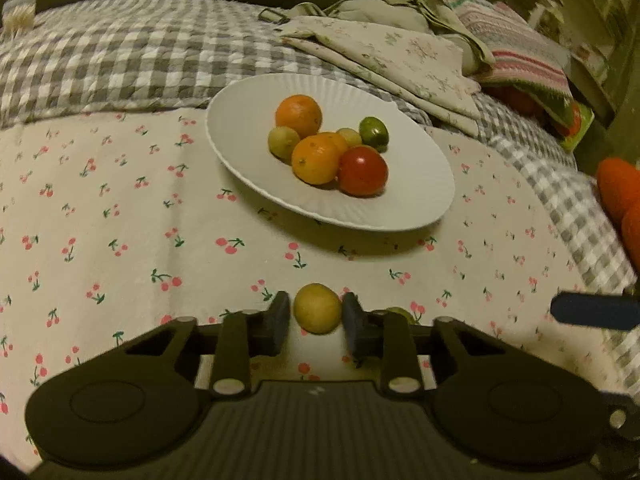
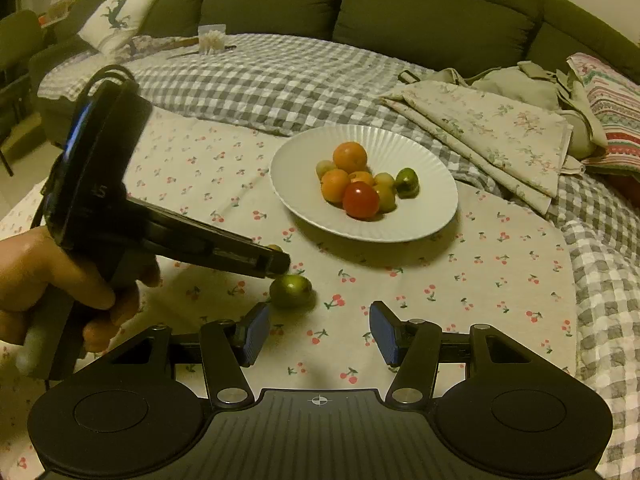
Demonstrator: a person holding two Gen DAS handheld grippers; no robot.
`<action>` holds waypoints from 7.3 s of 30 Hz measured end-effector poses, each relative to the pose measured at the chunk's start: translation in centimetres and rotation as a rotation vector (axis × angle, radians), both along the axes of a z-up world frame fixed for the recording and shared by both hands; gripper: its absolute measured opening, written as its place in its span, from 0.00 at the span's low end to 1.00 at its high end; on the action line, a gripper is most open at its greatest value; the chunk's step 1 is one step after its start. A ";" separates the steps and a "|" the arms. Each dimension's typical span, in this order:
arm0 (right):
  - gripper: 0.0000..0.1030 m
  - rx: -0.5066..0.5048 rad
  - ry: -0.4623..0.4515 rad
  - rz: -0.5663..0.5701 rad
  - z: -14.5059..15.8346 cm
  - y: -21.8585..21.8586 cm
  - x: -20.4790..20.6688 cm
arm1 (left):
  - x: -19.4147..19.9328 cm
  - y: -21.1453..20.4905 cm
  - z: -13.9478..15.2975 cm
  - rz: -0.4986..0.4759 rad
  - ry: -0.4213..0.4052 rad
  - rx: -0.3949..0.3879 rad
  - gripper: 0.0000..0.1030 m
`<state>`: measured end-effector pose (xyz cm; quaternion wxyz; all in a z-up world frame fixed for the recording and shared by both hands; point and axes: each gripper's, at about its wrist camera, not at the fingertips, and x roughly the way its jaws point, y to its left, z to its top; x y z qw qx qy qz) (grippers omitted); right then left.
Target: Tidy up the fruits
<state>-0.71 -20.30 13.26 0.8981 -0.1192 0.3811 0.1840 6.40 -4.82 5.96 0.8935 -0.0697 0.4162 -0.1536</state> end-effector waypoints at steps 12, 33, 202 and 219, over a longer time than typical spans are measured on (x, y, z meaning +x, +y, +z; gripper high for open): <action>0.53 -0.003 0.048 0.019 -1.7 0.8 0.9 | -1.2 1.2 1.6 0.038 -0.015 0.048 0.24; 0.53 -0.018 0.034 0.029 -6.8 4.0 3.9 | -2.9 4.3 4.2 0.077 -0.005 0.083 0.24; 0.98 0.348 -0.122 -0.261 5.2 -2.4 -5.6 | -11.2 4.0 9.7 0.213 -0.166 0.153 0.98; 1.00 0.324 -0.127 -0.261 5.1 -1.0 -6.6 | -12.1 3.8 10.8 0.224 -0.212 0.190 0.99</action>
